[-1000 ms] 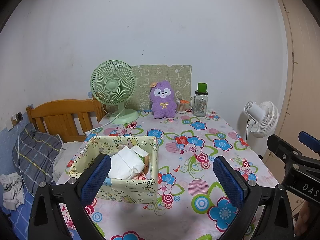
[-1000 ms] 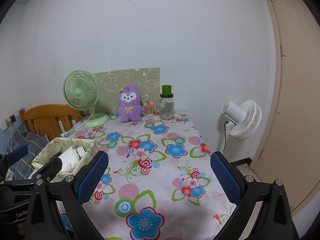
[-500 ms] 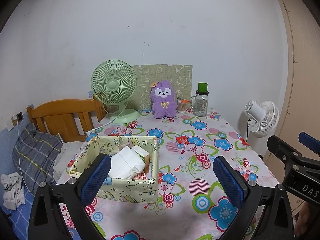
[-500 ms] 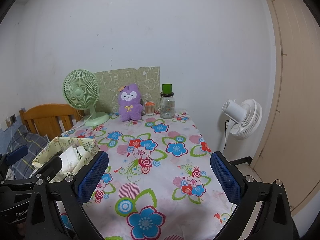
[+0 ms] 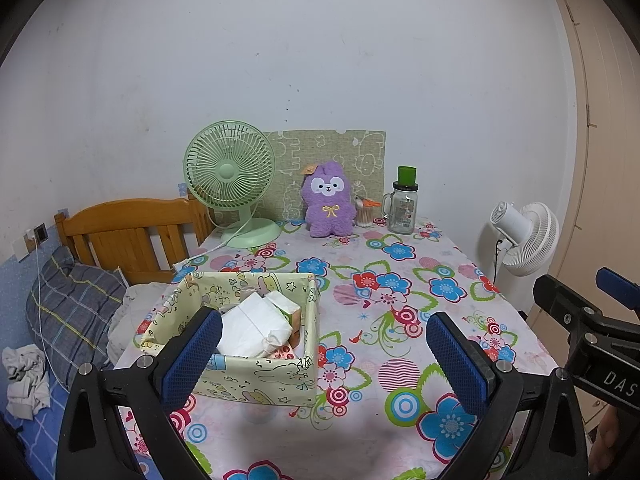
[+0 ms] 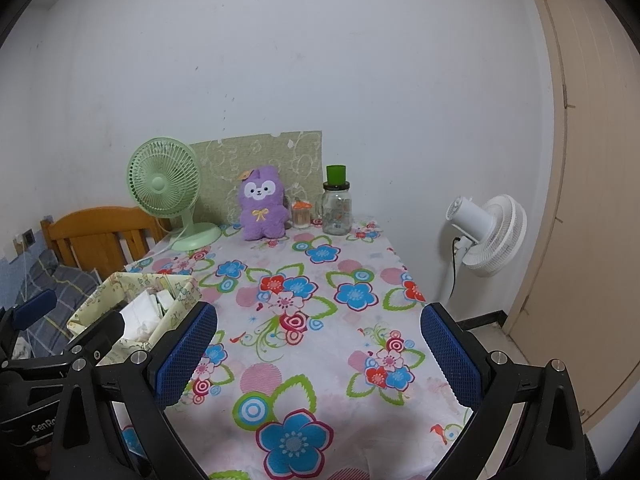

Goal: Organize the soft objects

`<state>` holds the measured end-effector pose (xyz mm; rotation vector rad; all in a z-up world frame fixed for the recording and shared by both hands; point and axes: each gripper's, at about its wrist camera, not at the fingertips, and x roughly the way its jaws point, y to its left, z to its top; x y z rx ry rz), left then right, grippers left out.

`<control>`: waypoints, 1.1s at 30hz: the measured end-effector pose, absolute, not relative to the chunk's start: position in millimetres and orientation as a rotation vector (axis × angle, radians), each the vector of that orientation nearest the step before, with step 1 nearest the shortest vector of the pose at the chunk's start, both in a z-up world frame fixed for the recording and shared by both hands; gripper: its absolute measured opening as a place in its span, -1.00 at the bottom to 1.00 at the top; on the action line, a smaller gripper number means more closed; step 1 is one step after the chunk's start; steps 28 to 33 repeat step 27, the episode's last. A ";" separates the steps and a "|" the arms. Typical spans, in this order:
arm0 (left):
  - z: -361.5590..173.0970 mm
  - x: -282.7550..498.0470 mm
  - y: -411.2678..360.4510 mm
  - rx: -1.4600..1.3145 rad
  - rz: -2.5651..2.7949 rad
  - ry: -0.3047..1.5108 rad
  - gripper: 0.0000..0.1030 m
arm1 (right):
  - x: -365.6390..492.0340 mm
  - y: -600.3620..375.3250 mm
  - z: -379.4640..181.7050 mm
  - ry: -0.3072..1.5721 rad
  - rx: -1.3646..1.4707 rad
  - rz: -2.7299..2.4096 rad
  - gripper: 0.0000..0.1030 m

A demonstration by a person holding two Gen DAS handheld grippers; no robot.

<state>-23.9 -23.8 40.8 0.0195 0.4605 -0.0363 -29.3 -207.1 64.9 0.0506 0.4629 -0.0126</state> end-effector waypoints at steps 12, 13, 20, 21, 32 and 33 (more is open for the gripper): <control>41.1 -24.5 -22.6 0.018 -0.029 0.462 0.99 | -27.6 -204.3 64.9 0.467 0.054 -0.009 1.00; 41.1 -24.6 -22.7 0.018 -0.028 0.462 0.99 | -27.8 -205.0 65.0 0.468 0.054 -0.009 1.00; 40.8 -24.3 -22.5 0.014 -0.027 0.463 0.99 | -28.1 -205.3 64.7 0.467 0.053 -0.009 0.99; 40.9 -24.5 -22.3 0.014 -0.026 0.462 0.99 | -27.9 -204.4 64.7 0.466 0.053 -0.008 1.00; 38.6 -20.6 -22.8 0.006 -0.012 0.467 0.99 | -27.4 -204.2 65.6 0.464 0.048 -0.008 1.00; 38.6 -20.6 -22.8 0.006 -0.012 0.467 0.99 | -27.4 -204.2 65.6 0.464 0.048 -0.008 1.00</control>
